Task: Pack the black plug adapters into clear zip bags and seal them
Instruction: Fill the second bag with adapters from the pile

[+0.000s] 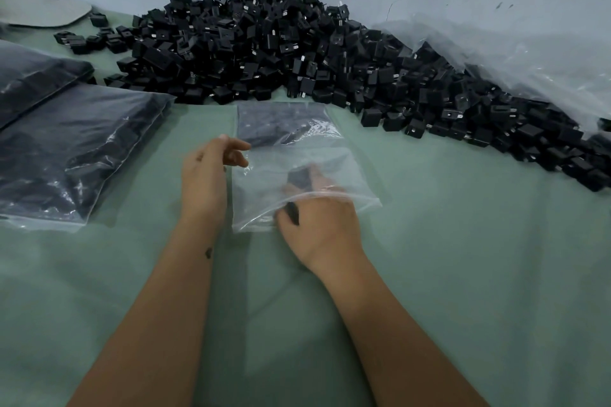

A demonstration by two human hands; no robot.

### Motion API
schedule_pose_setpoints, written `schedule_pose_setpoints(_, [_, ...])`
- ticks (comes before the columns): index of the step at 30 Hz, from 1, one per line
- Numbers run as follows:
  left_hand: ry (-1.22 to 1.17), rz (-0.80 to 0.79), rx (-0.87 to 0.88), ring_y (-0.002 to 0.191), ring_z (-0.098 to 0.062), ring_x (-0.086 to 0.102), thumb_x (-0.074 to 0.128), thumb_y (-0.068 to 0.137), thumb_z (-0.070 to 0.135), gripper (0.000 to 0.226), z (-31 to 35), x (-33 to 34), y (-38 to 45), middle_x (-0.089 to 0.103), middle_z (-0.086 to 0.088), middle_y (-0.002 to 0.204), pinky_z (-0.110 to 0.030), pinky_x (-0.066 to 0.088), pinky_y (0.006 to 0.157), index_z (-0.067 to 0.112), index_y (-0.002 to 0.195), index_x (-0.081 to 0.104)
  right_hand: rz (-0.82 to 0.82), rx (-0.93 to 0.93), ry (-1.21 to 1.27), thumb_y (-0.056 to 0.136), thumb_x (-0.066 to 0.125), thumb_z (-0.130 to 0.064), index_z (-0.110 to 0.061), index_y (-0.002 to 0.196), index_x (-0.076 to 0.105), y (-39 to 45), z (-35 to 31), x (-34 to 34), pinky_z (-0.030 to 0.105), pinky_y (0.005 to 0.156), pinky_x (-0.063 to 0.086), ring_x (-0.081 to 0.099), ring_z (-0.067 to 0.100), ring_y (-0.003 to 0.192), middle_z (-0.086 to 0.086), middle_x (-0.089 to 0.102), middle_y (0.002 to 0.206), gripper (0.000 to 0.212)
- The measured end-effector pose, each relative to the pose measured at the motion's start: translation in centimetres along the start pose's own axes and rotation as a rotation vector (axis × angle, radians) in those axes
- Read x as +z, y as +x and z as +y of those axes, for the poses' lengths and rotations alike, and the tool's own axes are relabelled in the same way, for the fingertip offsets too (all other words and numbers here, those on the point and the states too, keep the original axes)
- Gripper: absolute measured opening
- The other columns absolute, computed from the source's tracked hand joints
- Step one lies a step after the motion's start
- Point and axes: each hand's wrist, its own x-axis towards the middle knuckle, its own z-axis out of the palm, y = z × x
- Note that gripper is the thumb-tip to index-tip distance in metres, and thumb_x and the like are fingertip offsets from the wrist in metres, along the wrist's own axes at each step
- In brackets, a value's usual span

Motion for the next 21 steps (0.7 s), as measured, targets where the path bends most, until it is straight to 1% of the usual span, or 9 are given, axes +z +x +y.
schedule_pose_setpoints(2, [0.014,-0.008,-0.006,0.065,-0.002,0.059,0.047,0.095,0.023,0.032,-0.3,0.2,0.0,0.062,0.004,0.066,-0.004,0.042,0.066,0.017,0.076,0.072,-0.012,0.029,0.031,0.09,0.048,-0.044,-0.03,0.095,0.071,-0.2,0.2,0.0,0.034,0.104,0.031,0.035,0.026,0.116,0.014,0.036,0.146,0.027])
schedule_pose_setpoints(3, [0.025,-0.004,-0.014,0.065,-0.002,0.059,0.047,0.096,0.021,0.031,-0.3,0.3,0.0,0.062,0.003,0.066,-0.004,0.041,0.065,0.017,0.076,0.071,0.017,0.032,0.027,0.088,0.05,-0.043,-0.028,0.084,0.07,-0.3,0.2,0.0,0.035,0.102,0.033,0.038,0.026,0.115,0.015,0.044,0.14,0.026])
schedule_pose_setpoints(5, [0.047,0.02,-0.033,0.068,-0.004,0.057,0.047,0.096,0.02,0.031,-0.4,0.4,0.0,0.062,0.002,0.069,-0.01,0.042,0.066,0.017,0.075,0.07,0.155,0.034,-0.018,0.084,0.055,-0.04,-0.02,0.06,0.058,-0.6,0.2,0.1,0.036,0.087,0.043,0.051,0.026,0.092,0.007,0.063,0.093,0.032])
schedule_pose_setpoints(7, [0.087,0.068,-0.047,0.071,-0.005,0.055,0.048,0.096,0.022,0.031,-0.5,0.5,0.0,0.064,0.004,0.074,-0.014,0.042,0.065,0.019,0.075,0.07,0.214,0.047,-0.04,0.084,0.055,-0.036,-0.019,0.056,0.051,-0.7,0.2,0.0,0.035,0.079,0.041,0.05,0.026,0.077,0.004,0.056,0.069,0.033])
schedule_pose_setpoints(9, [0.125,0.094,-0.039,0.072,-0.003,0.054,0.049,0.095,0.025,0.029,-0.5,0.5,-0.1,0.066,0.006,0.08,-0.008,0.041,0.06,0.021,0.075,0.07,0.098,0.055,-0.116,0.09,0.043,-0.036,-0.021,0.066,0.054,-0.4,0.3,0.0,0.036,0.084,0.035,0.049,0.025,0.084,0.004,0.057,0.077,0.03])
schedule_pose_setpoints(12, [0.147,0.08,-0.025,0.066,0.007,0.054,0.05,0.093,0.023,0.028,-0.6,0.6,-0.2,0.066,0.007,0.079,-0.001,0.038,0.055,0.021,0.074,0.07,-0.041,0.085,-0.155,0.093,0.034,-0.04,-0.023,0.1,0.06,0.6,0.7,0.1,0.037,0.096,0.025,0.043,0.029,0.109,0.007,0.057,0.109,0.032])
schedule_pose_setpoints(14, [0.176,0.079,-0.024,0.062,0.012,0.053,0.051,0.093,0.022,0.028,-0.7,0.7,-0.2,0.065,0.009,0.076,-0.002,0.037,0.055,0.023,0.072,0.07,-0.084,0.112,-0.15,0.092,0.035,-0.039,-0.024,0.126,0.046,1.7,0.6,0.4,0.041,0.106,0.024,0.034,0.032,0.122,0.012,0.043,0.128,0.038])
schedule_pose_setpoints(17, [0.209,0.081,-0.019,0.059,0.014,0.052,0.052,0.093,0.021,0.029,-0.9,0.8,-0.1,0.065,0.012,0.073,-0.004,0.036,0.053,0.024,0.07,0.069,-0.076,0.237,-0.074,0.091,0.038,-0.04,-0.019,0.126,0.039,3.9,0.4,0.7,0.042,0.104,0.034,0.039,0.03,0.116,0.009,0.042,0.123,0.041])
schedule_pose_setpoints(21, [0.208,0.076,-0.019,0.06,0.013,0.053,0.053,0.092,0.019,0.027,-1.1,0.7,0.2,0.066,0.011,0.073,-0.004,0.036,0.054,0.021,0.072,0.071,-0.23,0.275,-0.234,0.094,0.035,-0.045,-0.01,0.141,0.036,6.5,0.3,1.5,0.047,0.114,0.024,0.03,0.037,0.132,0.021,0.034,0.143,0.058])
